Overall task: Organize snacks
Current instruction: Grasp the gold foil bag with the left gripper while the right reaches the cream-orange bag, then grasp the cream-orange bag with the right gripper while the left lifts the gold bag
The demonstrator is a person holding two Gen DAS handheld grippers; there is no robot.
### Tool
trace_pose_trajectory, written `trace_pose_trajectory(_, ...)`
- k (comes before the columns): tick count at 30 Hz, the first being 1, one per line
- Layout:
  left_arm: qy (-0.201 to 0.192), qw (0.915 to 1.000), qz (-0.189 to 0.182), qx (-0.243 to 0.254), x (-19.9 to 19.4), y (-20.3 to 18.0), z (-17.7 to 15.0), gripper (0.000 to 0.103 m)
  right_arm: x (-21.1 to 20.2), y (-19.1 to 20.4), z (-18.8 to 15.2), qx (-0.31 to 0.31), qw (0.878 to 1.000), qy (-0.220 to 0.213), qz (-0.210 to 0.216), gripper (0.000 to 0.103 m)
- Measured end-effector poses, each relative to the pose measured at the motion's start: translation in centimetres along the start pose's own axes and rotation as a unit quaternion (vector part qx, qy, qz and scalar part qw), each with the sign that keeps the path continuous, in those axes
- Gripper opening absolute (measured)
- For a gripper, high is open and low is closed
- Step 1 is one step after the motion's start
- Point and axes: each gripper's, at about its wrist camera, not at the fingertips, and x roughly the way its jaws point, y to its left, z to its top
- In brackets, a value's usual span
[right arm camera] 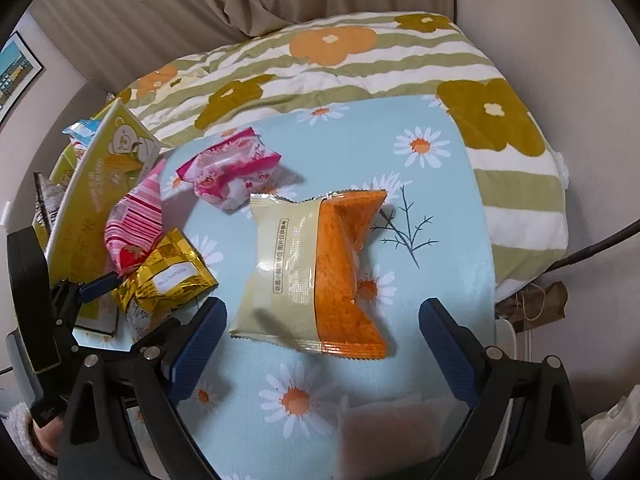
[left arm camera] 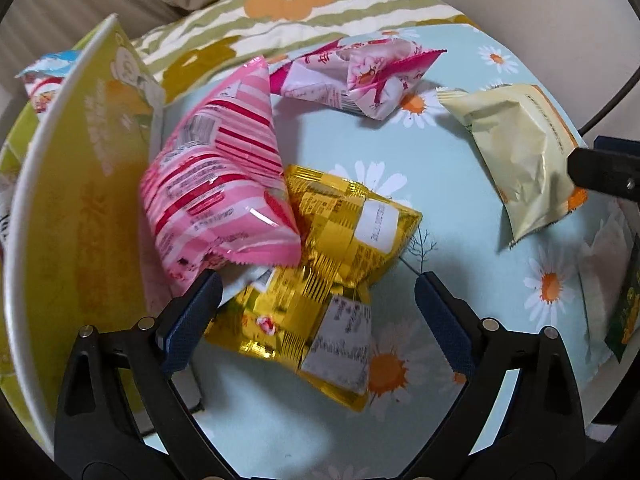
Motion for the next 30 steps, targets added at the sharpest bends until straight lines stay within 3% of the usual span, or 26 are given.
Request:
trace_pose_trajectory(3, 0.005, 0.9999, -0.015, -0.002, 0.7, 0.1, 0.5, 0.095, 0.7, 0.3, 0.1, -0.004, 1.0, 0.002, -0.009, 0.096)
trace_pose_trajectory(10, 0.029, 0.9984, -0.048, -0.009, 2.2, 0.0, 1.1, 0.063, 1.5, 0.8, 0.3, -0.009, 1.0, 0.0, -0.025, 0.096)
trace_pose_trajectory(13, 0.029, 0.9983, -0.05, -0.004, 2.2, -0.1, 1.2, 0.057, 1.7, 0.7, 0.4, -0.006, 1.0, -0.001, -0.027, 0.096)
trace_pose_trajectory(30, 0.04, 0.9962, -0.073, -0.027, 1.1, -1.5, -0.9, 0.054, 3.3, 1.7, 1.5, -0.017, 0.999, 0.006, -0.033, 0.095)
